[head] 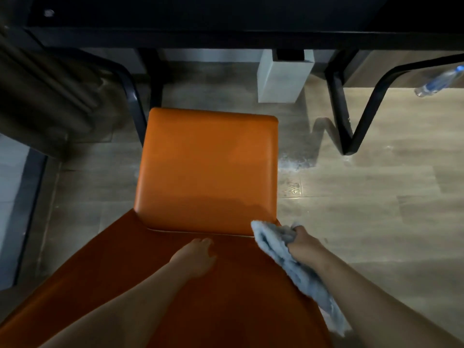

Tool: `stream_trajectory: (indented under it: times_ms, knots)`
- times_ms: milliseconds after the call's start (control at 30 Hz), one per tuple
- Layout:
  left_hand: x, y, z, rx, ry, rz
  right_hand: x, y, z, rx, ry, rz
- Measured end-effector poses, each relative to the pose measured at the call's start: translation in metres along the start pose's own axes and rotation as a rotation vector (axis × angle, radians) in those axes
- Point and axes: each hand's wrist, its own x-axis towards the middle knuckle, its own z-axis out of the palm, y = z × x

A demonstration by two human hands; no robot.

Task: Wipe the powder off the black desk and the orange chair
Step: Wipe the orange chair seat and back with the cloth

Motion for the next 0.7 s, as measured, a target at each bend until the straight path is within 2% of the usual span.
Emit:
stream_trajectory:
  times_ms: [100,233,333,533,600,700]
  knots:
    - [0.021,-0.001,0.004,0.014,0.033,-0.029,0.027,0.004,0.005,-0.006,-0.027,0.077]
    - [0.051,0.000,-0.001,0.034,0.142,-0.024,0.058,0.007,0.021,-0.034,0.131,0.119]
    - [0.074,0.001,-0.006,0.071,0.188,-0.001,0.089,0.004,0.028,-0.032,0.187,0.104]
    - [0.117,-0.008,-0.001,0.167,0.251,0.064,0.174,-0.007,0.028,-0.047,0.121,0.135]
    - [0.124,-0.008,0.002,0.164,0.221,0.065,0.174,-0.002,0.025,-0.076,0.065,0.122]
    - [0.126,-0.004,0.008,0.198,0.172,0.044,0.146,0.019,0.022,0.024,0.013,0.132]
